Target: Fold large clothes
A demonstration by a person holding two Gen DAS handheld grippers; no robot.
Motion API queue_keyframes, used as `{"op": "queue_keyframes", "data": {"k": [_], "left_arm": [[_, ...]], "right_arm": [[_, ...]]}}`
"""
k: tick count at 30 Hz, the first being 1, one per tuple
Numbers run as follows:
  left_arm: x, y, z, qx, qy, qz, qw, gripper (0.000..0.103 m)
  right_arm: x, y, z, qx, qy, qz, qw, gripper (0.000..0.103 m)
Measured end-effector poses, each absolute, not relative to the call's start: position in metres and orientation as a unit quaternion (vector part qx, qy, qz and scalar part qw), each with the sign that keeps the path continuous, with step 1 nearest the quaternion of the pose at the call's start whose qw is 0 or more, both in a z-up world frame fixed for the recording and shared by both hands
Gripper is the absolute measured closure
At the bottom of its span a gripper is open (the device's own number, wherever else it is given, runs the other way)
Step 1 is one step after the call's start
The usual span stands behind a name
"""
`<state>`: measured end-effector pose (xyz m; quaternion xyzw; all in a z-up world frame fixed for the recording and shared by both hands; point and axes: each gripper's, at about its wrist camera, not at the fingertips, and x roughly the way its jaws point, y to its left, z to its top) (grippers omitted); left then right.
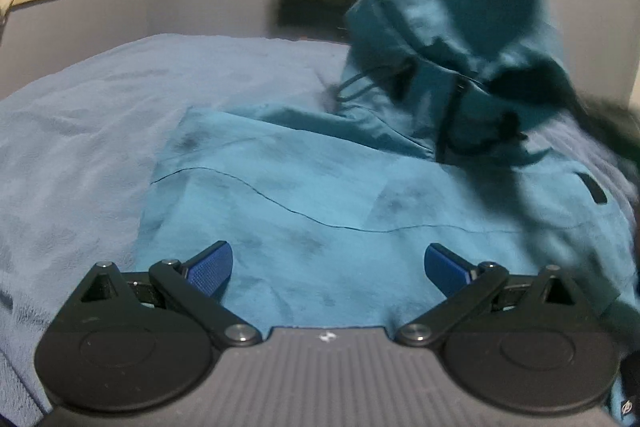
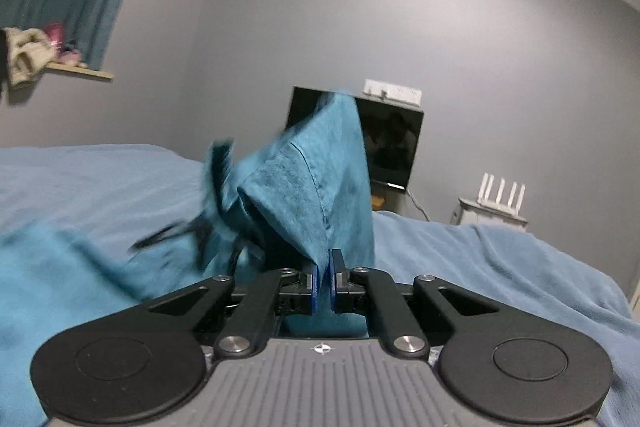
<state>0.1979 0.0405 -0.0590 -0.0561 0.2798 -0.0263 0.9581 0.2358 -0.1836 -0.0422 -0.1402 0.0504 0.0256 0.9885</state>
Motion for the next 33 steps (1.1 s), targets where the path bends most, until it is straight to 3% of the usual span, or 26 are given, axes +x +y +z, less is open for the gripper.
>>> {"op": "queue_keyframes", "data": {"k": [3,8,10,11,13,15,24,29,33], "left_arm": [[0.199,0.047,-0.058,-0.067,0.281,-0.022,0.957,0.0],[0.199,0.05,-0.059,-0.075,0.279,-0.015,0.957,0.0],[0.2,0.052,-0.059,-0.077,0.28,-0.013,0.957,0.0],[0.2,0.054,-0.059,-0.078,0.28,-0.011,0.957,0.0],[0.199,0.058,-0.057,-0.082,0.28,-0.005,0.956,0.0],[0.197,0.067,-0.055,-0.089,0.278,0.021,0.956,0.0],[0.184,0.1,-0.039,-0.165,0.214,0.055,0.961,0.0],[0.184,0.078,-0.038,-0.098,0.198,0.032,0.975,0.0],[0.183,0.071,-0.038,-0.107,0.192,0.009,0.976,0.0]], "right_arm": [[0.196,-0.191,-0.065,-0.142,0.06,0.026,0.988,0.097],[0.171,-0.22,-0.092,-0.098,0.151,0.014,0.984,0.097],[0.167,-0.236,-0.094,-0.056,0.185,0.006,0.981,0.092],[0.163,-0.243,-0.093,-0.034,0.194,0.002,0.98,0.085],[0.148,-0.257,-0.088,0.013,0.202,-0.009,0.979,0.044],[0.136,-0.273,-0.082,0.049,0.201,-0.019,0.978,0.035],[0.117,-0.293,-0.054,0.11,0.161,-0.046,0.98,0.033],[0.157,-0.227,-0.04,-0.001,0.158,0.018,0.987,0.034],[0.192,-0.182,-0.044,-0.066,0.164,0.057,0.982,0.037]]}}
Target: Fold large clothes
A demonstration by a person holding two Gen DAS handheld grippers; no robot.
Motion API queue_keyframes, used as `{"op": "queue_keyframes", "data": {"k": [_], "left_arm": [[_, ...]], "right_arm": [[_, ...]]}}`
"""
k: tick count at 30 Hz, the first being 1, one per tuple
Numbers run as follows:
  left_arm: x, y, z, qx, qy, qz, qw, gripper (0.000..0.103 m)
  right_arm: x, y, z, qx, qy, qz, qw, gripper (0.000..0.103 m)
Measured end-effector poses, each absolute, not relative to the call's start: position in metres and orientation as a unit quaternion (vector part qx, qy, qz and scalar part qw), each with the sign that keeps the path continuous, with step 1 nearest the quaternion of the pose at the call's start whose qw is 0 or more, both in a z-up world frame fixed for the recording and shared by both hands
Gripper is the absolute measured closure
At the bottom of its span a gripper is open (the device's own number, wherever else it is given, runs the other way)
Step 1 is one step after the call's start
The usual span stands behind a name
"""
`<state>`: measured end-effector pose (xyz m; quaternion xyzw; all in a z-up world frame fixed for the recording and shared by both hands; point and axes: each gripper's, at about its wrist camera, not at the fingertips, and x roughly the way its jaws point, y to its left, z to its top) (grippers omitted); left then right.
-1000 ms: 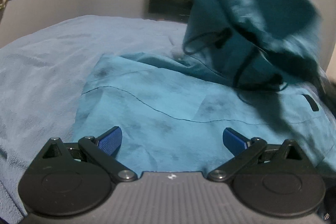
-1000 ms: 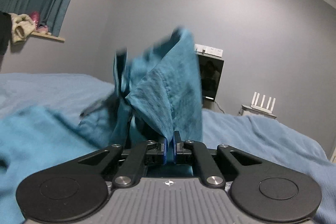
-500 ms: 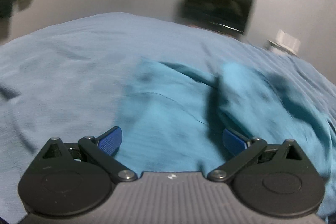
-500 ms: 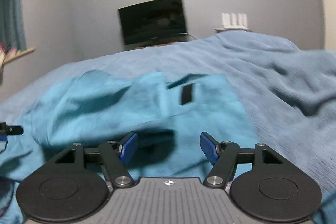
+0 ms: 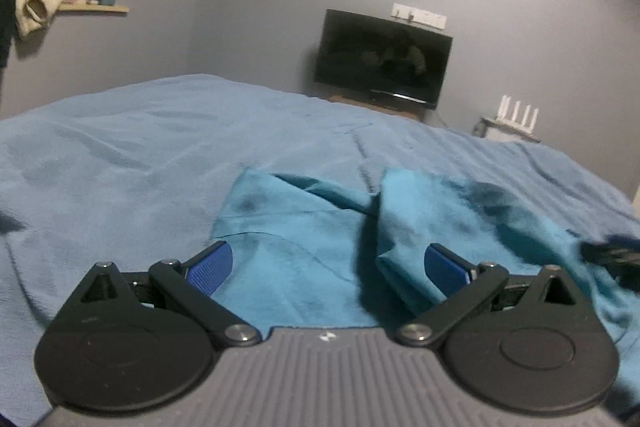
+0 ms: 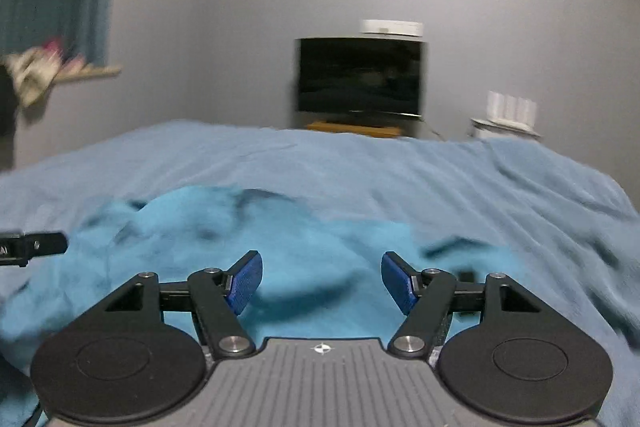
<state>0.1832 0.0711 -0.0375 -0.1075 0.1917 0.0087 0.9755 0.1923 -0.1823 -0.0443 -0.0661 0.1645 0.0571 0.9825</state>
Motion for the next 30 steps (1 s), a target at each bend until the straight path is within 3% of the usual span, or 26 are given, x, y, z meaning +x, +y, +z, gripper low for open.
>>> {"op": "queue_keyframes", "data": {"k": [8,18,23,28,29,30], "left_arm": [[0.194,0.059,-0.045,-0.095,0.217,-0.019,0.971,0.0],[0.202,0.031,-0.07,-0.011,0.255,-0.041,0.966,0.0],[0.209,0.015,-0.107,0.081,0.293,-0.024,0.952,0.0],[0.207,0.018,-0.113,0.072,0.287,-0.027,0.955,0.0],[0.204,0.019,-0.113,0.071,0.285,-0.028,0.956,0.0],[0.202,0.02,-0.113,0.069,0.283,-0.027,0.956,0.0]], "right_arm": [[0.23,-0.145,-0.107,-0.07,0.283,0.123,0.949,0.039],[0.184,-0.213,-0.083,0.008,0.211,0.062,0.976,0.039],[0.205,-0.241,-0.115,0.026,0.285,0.019,0.958,0.039],[0.202,-0.233,-0.122,-0.015,0.272,0.018,0.962,0.037],[0.201,-0.234,-0.12,-0.015,0.274,0.021,0.961,0.037],[0.197,-0.233,-0.116,-0.013,0.277,0.028,0.96,0.029]]}}
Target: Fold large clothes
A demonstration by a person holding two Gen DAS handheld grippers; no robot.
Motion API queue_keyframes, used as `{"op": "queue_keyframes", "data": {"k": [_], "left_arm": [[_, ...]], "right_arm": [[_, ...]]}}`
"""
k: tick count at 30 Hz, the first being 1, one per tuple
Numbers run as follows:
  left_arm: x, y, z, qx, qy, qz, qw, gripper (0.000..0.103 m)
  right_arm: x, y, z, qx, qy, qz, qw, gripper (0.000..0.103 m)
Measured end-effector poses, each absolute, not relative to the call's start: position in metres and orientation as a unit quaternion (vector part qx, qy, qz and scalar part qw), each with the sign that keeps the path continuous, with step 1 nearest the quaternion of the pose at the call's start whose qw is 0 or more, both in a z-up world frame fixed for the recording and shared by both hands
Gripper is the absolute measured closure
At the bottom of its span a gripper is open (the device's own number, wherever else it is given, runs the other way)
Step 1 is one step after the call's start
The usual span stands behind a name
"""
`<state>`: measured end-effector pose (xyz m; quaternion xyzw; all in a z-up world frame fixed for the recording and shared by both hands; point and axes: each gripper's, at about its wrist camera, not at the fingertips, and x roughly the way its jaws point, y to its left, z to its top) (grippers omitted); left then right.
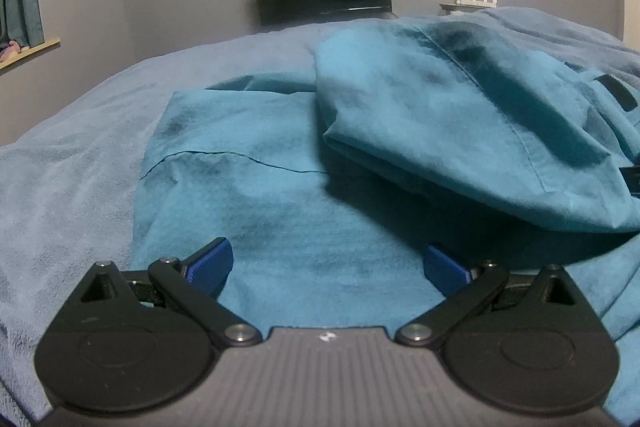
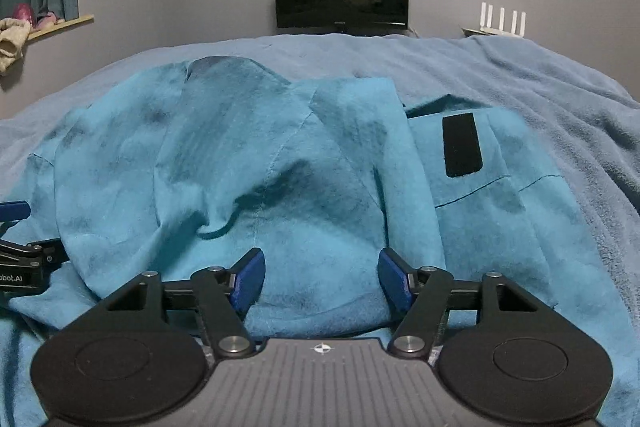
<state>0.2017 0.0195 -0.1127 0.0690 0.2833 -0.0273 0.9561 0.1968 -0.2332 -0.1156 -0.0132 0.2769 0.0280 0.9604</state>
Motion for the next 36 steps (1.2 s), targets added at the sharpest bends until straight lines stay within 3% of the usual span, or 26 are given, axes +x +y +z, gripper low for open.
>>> {"op": "queue_keyframes", "data": {"k": [1,2,8,13,21,31,36], "left_arm": [[0.197,0.021,-0.112,0.066,0.283,-0.026,0.957,0.0],[0.194,0.023,-0.11,0.063,0.283,-0.023,0.957,0.0],[0.128,0.047,-0.053,-0.05,0.179,-0.006,0.982,0.0],[0.063,0.058,-0.009,-0.058,0.169,-0.009,0.984,0.0],[-0.02,0.106,0.052,-0.068,0.237,-0.009,0.969,0.0],[-0.102,0.155,0.072,-0.084,0.325,0.019,0.942,0.0],[-0.135,0.159,0.063,-0.112,0.366,-0.017,0.924,0.0]], "right_arm": [[0.194,-0.233,-0.111,-0.01,0.278,0.035,0.96,0.019],[0.188,-0.233,-0.107,-0.008,0.279,0.036,0.96,0.016],[0.131,-0.26,-0.068,0.023,0.259,0.022,0.965,0.014],[0.068,-0.298,-0.021,0.077,0.213,0.011,0.974,0.012],[-0.036,-0.354,0.034,0.059,0.188,-0.012,0.98,0.007],[-0.141,-0.4,0.041,-0.004,0.276,-0.015,0.961,0.007],[-0.171,-0.412,0.039,0.064,0.317,0.018,0.946,0.007]]}}
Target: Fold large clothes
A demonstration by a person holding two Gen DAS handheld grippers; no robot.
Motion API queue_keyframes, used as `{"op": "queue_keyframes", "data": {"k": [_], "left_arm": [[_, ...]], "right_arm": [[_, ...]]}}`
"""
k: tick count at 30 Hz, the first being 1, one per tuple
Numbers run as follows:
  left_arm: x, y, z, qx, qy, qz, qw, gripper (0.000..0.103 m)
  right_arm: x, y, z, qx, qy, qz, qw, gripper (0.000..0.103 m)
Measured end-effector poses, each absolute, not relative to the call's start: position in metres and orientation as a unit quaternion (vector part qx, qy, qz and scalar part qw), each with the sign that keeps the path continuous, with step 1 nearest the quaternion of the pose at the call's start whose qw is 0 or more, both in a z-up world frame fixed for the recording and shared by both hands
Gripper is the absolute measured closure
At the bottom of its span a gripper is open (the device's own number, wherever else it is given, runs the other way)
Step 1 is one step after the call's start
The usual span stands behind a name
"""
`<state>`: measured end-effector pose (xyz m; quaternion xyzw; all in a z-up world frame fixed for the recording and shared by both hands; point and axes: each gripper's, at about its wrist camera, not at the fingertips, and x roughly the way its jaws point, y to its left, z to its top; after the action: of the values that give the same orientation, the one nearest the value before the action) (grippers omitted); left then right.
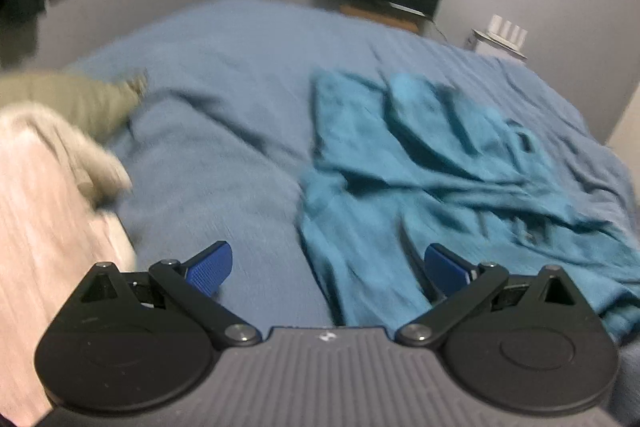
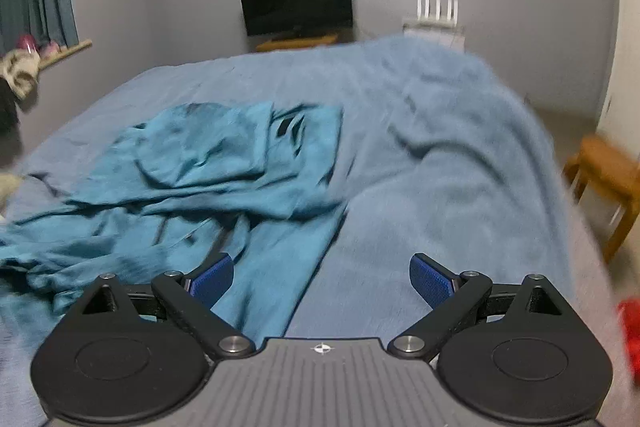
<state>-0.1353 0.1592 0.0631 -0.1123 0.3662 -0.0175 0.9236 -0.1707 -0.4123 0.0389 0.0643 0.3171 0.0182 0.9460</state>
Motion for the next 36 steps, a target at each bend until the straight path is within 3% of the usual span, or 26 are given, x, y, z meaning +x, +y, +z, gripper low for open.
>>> {"op": "queue_keyframes", "data": {"k": [5,7,13,16,27,31,34,36], "left_arm": [[-0.162,0.146,0.057,-0.12,0.39,-0.057,0.911,0.014],[-0.169,0.139,0.054,-0.104,0.403,-0.063,0.907,0.028],[-0.183,0.135,0.039,-0.112,0.427,-0.064,0.895,0.049],[-0.185,0.134,0.038,-0.125,0.43,-0.066,0.892,0.056],[-0.17,0.152,0.015,-0.276,0.463,-0.114,0.835,0.056],[-0.165,0.145,0.012,-0.27,0.462,-0.122,0.836,0.056],[-0.162,0.139,0.011,-0.269,0.459,-0.124,0.837,0.057],[-0.163,0.136,0.013,-0.258,0.455,-0.128,0.843,0.064]], "right_arm": [[-0.182,-0.403,0.029,0.094,0.353,0.051,0.929,0.022],[-0.185,-0.396,0.028,0.084,0.361,0.054,0.927,0.031],[-0.194,-0.391,0.021,0.078,0.388,0.05,0.917,0.045],[-0.2,-0.39,0.022,0.076,0.395,0.056,0.914,0.045],[-0.199,-0.387,0.009,0.167,0.423,0.114,0.883,0.047],[-0.193,-0.379,0.005,0.183,0.426,0.131,0.876,0.048],[-0.189,-0.374,0.002,0.182,0.43,0.136,0.874,0.057],[-0.189,-0.37,0.003,0.169,0.429,0.139,0.876,0.064]]}}
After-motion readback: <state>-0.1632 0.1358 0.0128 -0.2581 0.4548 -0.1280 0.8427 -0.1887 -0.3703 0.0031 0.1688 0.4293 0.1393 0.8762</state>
